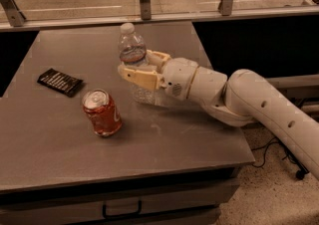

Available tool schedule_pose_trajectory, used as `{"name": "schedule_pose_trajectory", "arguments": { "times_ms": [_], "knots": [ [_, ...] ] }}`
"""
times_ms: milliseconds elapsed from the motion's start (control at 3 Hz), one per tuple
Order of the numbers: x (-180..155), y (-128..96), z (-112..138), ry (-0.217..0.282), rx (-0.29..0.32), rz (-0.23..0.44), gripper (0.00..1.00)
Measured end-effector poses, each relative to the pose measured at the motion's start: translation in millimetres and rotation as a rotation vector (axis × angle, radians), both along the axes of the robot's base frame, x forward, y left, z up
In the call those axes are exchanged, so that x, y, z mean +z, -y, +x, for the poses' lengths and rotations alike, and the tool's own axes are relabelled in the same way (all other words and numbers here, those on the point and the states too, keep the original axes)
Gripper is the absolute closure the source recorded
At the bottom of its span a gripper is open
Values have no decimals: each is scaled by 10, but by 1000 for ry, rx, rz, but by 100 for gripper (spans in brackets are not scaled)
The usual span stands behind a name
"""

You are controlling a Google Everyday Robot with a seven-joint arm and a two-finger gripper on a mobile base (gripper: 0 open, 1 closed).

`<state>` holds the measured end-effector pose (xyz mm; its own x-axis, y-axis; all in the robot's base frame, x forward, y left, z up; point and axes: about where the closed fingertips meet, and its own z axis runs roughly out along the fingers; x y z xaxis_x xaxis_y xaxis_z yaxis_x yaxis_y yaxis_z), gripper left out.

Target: Place water bottle upright

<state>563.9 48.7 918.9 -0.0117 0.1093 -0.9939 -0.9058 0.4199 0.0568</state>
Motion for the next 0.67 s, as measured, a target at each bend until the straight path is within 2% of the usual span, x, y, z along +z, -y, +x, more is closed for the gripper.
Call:
{"name": "schedule_pose_trajectory", "arguments": {
  "times_ms": [333, 667],
  "knots": [
    [-7, 24, -22, -7, -3, -4, 0],
    [-3, 78, -67, -19, -8, -22, 0]
  ]
}}
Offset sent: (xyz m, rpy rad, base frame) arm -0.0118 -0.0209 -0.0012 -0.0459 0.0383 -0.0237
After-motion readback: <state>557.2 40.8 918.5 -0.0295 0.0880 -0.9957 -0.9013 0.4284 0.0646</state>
